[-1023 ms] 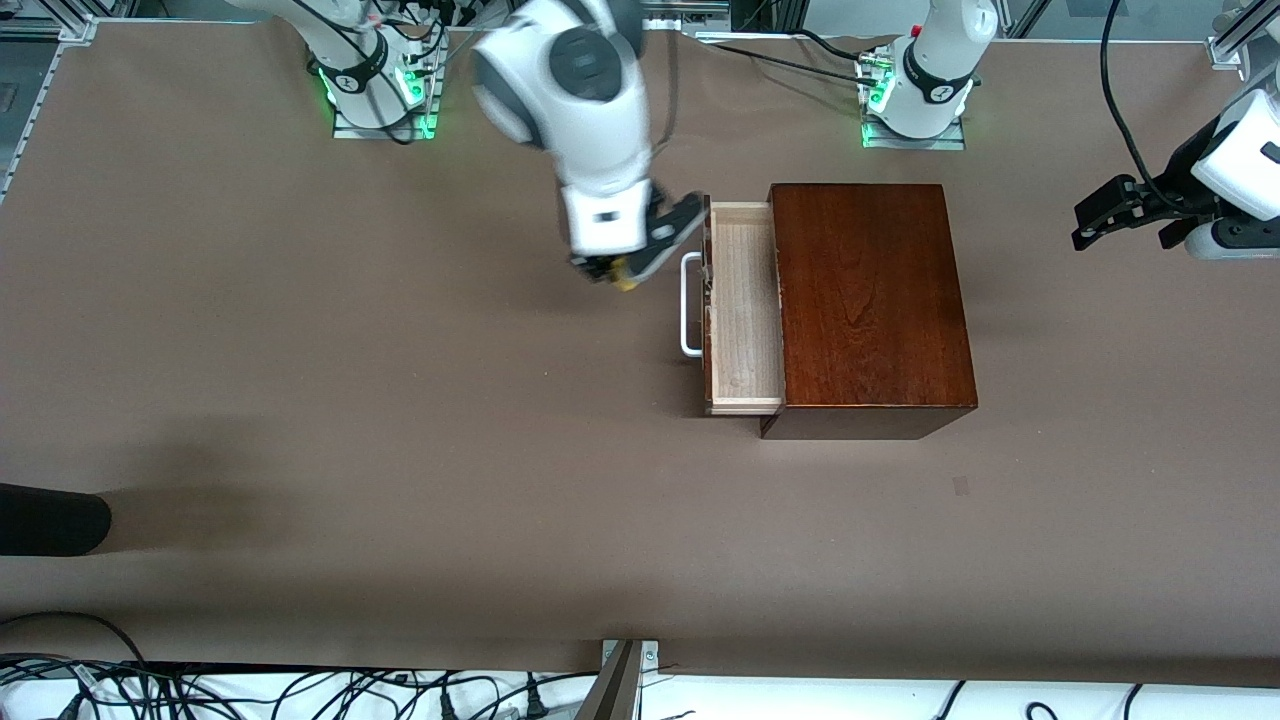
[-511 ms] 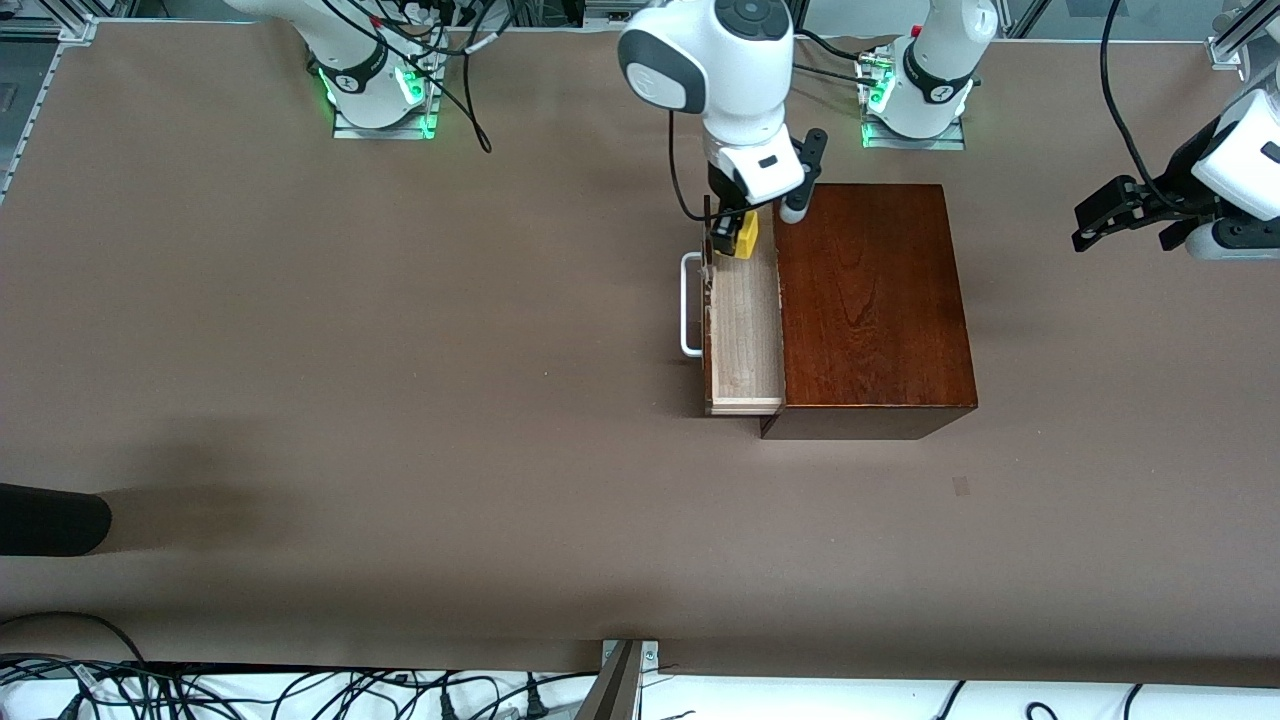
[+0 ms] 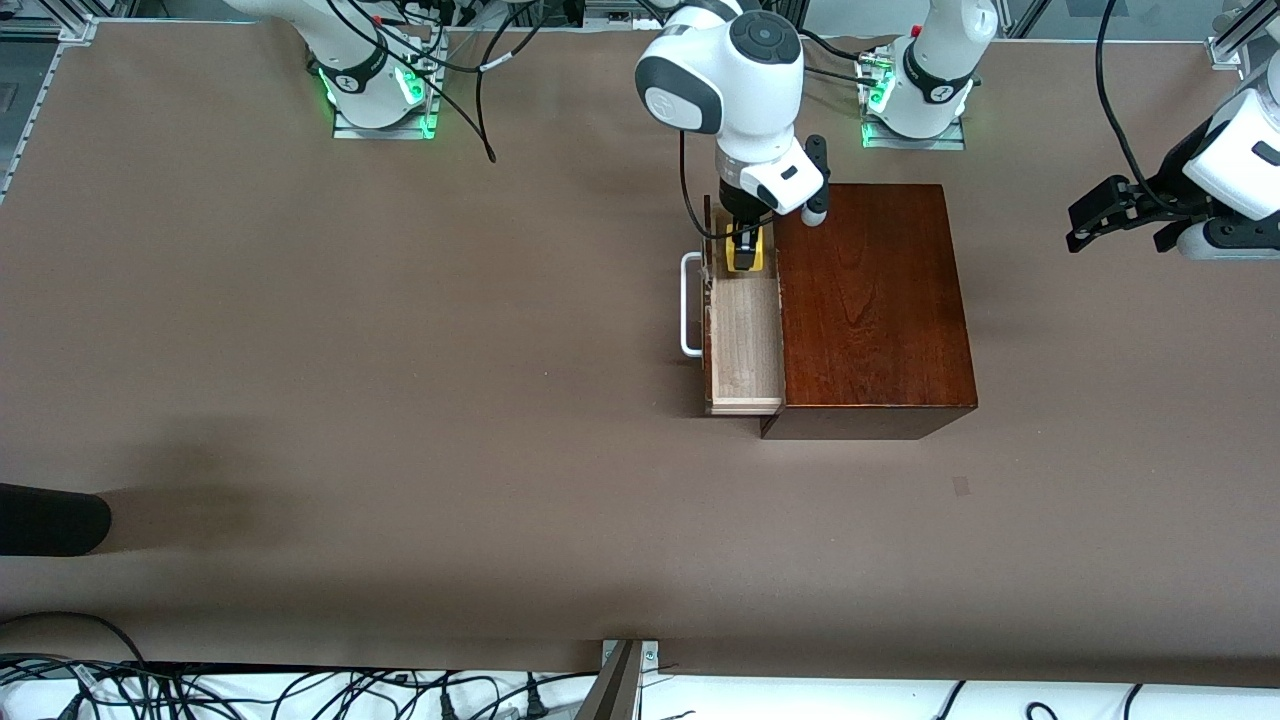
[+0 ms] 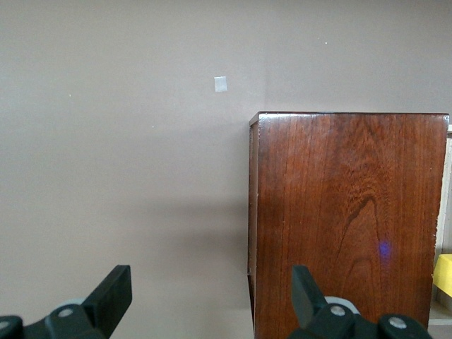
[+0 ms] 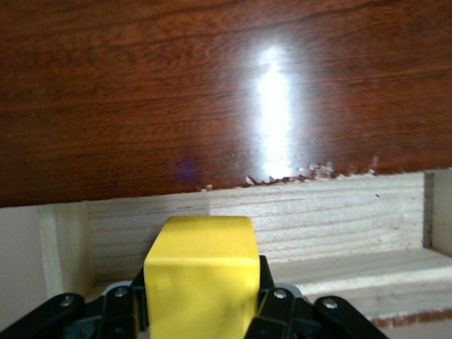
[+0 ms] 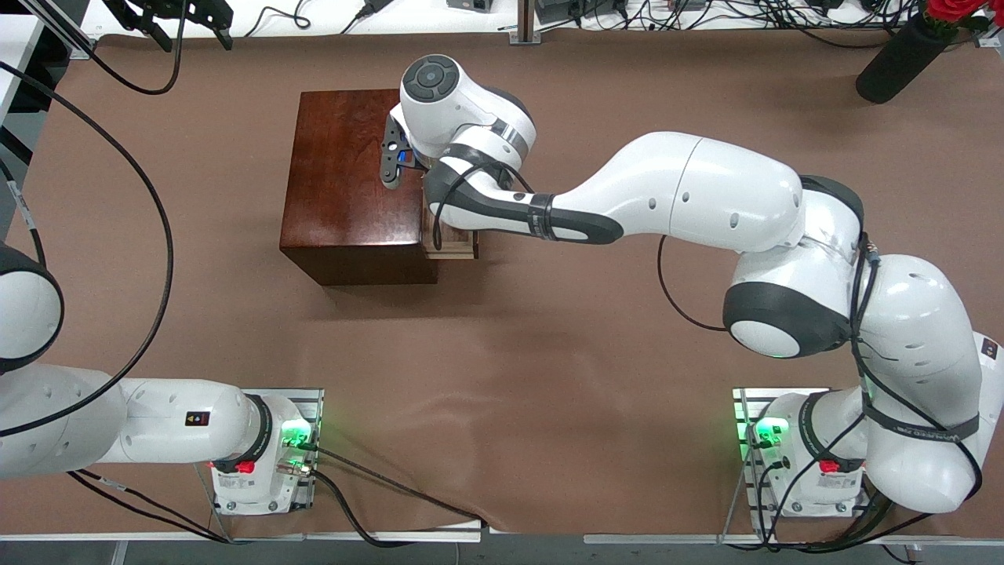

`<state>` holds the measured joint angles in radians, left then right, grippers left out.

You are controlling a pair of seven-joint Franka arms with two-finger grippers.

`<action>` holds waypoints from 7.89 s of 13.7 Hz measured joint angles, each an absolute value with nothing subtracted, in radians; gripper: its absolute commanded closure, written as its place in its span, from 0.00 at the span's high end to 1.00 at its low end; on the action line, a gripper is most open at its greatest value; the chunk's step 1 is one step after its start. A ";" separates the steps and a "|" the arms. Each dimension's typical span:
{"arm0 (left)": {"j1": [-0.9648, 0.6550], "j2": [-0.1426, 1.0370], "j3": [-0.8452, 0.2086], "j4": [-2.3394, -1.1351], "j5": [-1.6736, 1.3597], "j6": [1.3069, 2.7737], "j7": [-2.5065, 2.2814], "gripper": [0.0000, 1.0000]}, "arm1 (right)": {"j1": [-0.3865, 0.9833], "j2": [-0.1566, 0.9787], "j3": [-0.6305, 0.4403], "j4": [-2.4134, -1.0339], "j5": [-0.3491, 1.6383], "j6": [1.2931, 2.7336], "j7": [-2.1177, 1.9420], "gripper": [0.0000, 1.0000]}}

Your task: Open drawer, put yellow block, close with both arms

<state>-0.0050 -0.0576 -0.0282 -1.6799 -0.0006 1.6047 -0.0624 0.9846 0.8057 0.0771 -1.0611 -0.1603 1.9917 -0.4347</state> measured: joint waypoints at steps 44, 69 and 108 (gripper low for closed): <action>-0.468 0.585 -0.302 -1.479 -0.110 1.989 0.682 1.00 | 0.187 -0.022 -0.085 -1.717 0.065 1.767 -0.276 1.00; -0.481 0.660 -0.288 -1.453 0.316 1.714 0.721 1.00 | 0.162 0.004 -0.091 -1.713 0.024 1.748 -0.123 1.00; -0.013 -0.054 0.026 -1.727 0.024 1.691 -0.173 1.00 | 0.163 0.009 -0.088 -1.680 0.007 1.728 -0.122 1.00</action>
<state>-0.0132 -0.0537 0.0261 -1.7269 0.0241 1.6906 -0.1730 0.1628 0.0090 -0.0885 -1.6802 0.0072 1.7283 -0.1216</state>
